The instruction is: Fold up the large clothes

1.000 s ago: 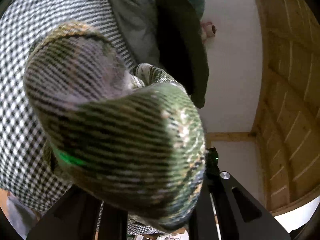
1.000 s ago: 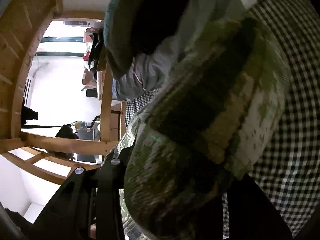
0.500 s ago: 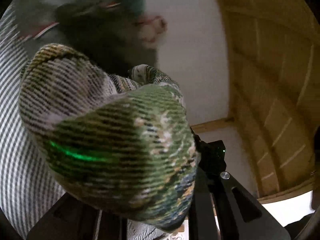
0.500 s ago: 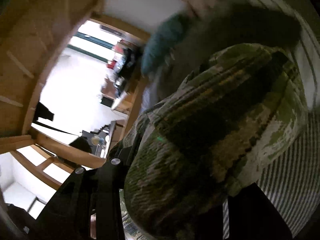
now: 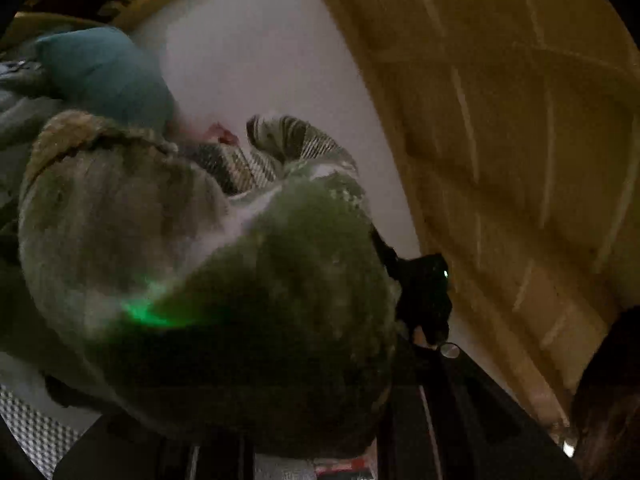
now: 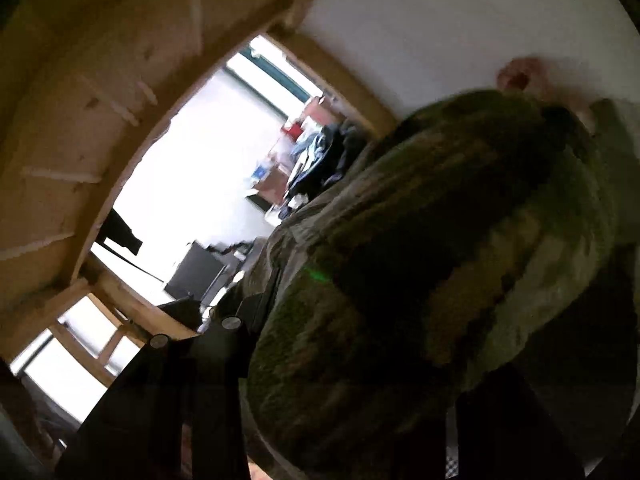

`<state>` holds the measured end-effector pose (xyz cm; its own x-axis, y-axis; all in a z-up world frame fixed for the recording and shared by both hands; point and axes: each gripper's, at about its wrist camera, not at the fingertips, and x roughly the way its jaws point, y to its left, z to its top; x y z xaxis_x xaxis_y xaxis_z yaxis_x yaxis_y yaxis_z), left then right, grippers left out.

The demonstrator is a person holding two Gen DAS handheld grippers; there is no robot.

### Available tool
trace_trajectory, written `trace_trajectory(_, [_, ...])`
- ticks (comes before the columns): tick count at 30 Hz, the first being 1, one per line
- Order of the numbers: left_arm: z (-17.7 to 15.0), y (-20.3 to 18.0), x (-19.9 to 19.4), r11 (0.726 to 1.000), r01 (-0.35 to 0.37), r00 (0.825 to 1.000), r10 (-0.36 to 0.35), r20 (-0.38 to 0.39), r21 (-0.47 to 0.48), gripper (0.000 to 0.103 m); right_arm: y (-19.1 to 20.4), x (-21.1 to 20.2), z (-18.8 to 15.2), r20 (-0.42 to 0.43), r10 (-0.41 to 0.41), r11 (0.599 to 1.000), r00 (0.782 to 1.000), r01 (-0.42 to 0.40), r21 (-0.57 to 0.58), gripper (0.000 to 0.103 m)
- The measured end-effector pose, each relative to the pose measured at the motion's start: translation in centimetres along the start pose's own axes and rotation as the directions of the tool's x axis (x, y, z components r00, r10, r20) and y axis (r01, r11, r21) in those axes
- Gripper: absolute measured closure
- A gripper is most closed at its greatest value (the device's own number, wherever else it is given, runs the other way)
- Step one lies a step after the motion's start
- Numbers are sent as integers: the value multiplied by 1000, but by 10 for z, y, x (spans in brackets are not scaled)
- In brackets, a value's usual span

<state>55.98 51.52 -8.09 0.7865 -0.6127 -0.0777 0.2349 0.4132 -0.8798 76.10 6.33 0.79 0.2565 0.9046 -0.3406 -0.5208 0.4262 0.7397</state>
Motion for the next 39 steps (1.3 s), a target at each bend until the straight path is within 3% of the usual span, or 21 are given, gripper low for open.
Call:
trace_trajectory(3, [-20,33,10,994,-48,998,52,40,-99,90,-54,44,17,-111,29,997,993,-21,69,67])
trace_trajectory(5, [-46,65,21,979,-126,990,134,36,-160,90,-105,76,0,-204,18,991,979,10,135,67])
trace_trajectory(9, [-93,129,39,930,-245,969,242,-45,-275,90,-196,122,-53,-372,-105,962,922,189,196,67])
trace_trajectory(12, [-107,139,43,917,-318,948,313,-61,-240,90,-224,123,-66,-324,-61,960,944,145,240,65])
trace_trajectory(16, [-104,155,58,884,-414,910,407,-79,-217,87,-246,129,-79,-309,-97,952,946,178,248,59])
trace_trajectory(19, [-100,154,59,885,-423,906,411,-100,-196,82,-232,119,-81,-267,-147,962,952,200,183,50])
trace_trajectory(20, [-95,145,55,890,-430,903,419,-99,-155,73,-222,110,-76,-264,-193,966,945,231,119,45])
trace_trajectory(22, [-84,124,50,890,-454,890,449,-86,-53,36,-204,99,-65,-271,-315,946,910,323,-16,41])
trace_trajectory(23, [-80,114,48,883,-469,880,466,-88,-5,10,-193,91,-61,-262,-373,927,890,367,-72,38])
trace_trajectory(24, [-79,104,44,863,-503,860,505,-79,42,5,-185,81,-58,-244,-397,918,885,389,-82,33])
trace_trajectory(26, [-76,82,32,825,-553,828,560,-37,114,5,-174,64,-54,-187,-417,909,889,407,-92,3])
trace_trajectory(27, [-78,77,25,804,-580,808,588,-34,128,5,-167,55,-53,-148,-466,884,872,453,-114,3])
trace_trajectory(28, [-70,70,18,773,-620,778,628,-22,133,5,-159,49,-52,-130,-531,846,838,513,-146,3])
trace_trajectory(30, [-63,62,8,743,-653,752,659,8,143,5,-134,39,-49,-68,-609,784,790,587,-201,3])
trace_trajectory(31, [-54,43,6,714,-666,737,675,44,216,5,-106,39,-57,-27,-655,726,755,619,-300,3])
trace_trajectory(32, [-44,27,6,681,-672,727,681,84,290,5,-86,45,-66,-24,-692,674,722,634,-379,3])
trace_trajectory(34, [-23,-4,26,626,-641,738,662,131,444,5,-64,57,-76,-38,-731,629,682,651,-424,3])
trace_trajectory(35, [-19,-8,42,594,-633,726,677,116,497,5,-65,56,-80,-60,-741,627,669,656,-420,3])
trace_trajectory(37, [-18,-3,84,503,-633,670,736,92,588,5,-60,68,-95,-107,-774,609,624,687,-398,3])
trace_trajectory(38, [-27,1,96,465,-646,636,767,89,605,5,-61,75,-101,-124,-806,576,579,718,-391,3])
trace_trajectory(39, [-36,16,109,418,-663,584,808,80,621,5,-70,79,-110,-158,-830,553,535,752,-359,3])
